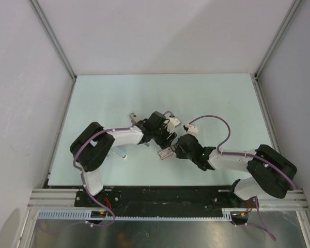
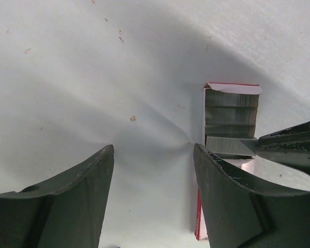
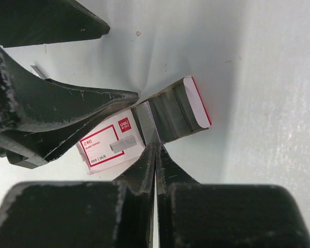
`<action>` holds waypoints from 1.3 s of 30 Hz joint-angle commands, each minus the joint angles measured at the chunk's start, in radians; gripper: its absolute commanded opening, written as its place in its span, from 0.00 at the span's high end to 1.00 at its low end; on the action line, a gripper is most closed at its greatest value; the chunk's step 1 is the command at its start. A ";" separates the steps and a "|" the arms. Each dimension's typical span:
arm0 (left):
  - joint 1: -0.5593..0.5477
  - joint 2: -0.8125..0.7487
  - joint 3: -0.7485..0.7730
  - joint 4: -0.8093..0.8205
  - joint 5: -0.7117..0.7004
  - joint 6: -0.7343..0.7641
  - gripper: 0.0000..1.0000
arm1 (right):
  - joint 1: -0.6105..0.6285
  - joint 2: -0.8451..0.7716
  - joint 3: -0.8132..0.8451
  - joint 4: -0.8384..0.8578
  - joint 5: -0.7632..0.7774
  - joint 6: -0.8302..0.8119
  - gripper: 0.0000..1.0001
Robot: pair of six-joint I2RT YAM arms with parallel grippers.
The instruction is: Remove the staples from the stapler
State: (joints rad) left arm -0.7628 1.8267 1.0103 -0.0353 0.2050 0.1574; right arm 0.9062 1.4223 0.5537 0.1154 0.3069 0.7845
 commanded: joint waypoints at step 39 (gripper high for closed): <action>0.137 -0.134 0.067 -0.187 0.164 -0.040 0.28 | -0.023 -0.118 -0.008 0.004 -0.024 -0.034 0.92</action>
State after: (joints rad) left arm -0.6453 1.7672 1.0206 -0.1825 0.3012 0.1265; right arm 0.9043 1.3025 0.5476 0.0624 0.2890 0.7712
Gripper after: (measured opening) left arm 0.712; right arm 0.093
